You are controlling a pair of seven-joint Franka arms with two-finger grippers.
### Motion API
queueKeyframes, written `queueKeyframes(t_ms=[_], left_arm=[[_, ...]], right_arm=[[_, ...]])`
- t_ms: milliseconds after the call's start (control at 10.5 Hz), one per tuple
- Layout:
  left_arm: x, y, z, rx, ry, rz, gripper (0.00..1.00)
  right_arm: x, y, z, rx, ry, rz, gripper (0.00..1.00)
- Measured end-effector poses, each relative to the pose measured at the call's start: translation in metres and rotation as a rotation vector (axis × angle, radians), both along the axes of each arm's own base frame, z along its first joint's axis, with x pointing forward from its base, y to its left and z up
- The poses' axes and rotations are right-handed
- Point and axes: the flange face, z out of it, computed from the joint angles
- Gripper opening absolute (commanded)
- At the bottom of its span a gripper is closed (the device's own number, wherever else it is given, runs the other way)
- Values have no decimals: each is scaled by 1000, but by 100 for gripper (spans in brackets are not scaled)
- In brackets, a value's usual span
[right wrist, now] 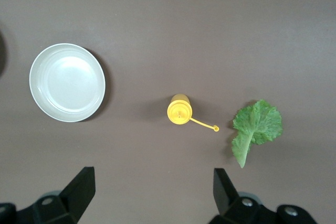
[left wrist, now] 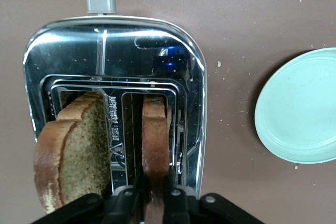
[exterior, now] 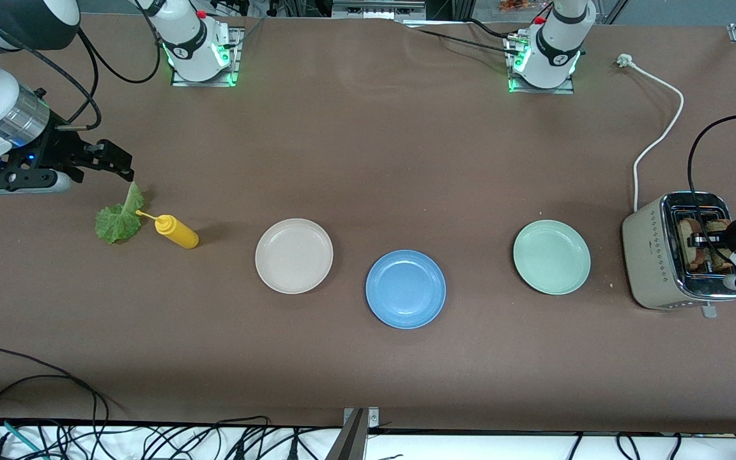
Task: Make sandwich in blue plate with both arms
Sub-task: 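Lower the left gripper and grasp the bread slice in the toaster, then lift the bread slice up out of the toaster with the left gripper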
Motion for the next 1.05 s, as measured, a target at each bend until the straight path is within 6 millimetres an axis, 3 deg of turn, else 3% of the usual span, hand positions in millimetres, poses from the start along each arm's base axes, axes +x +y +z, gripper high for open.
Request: queueKeyframes(t_ms=[380, 570, 761, 1046], left_arm=[[-1, 0, 1, -2, 8, 1, 0], [-3, -1, 13, -5, 18, 2, 0], [-9, -4, 39, -9, 20, 2, 0], [-29, -11, 94, -17, 15, 1, 0]], right_arm=[[0, 0, 0, 0, 0, 0, 100], [0, 0, 0, 0, 0, 0, 100], [0, 0, 0, 0, 0, 0, 100], [0, 0, 0, 0, 1, 0, 100]])
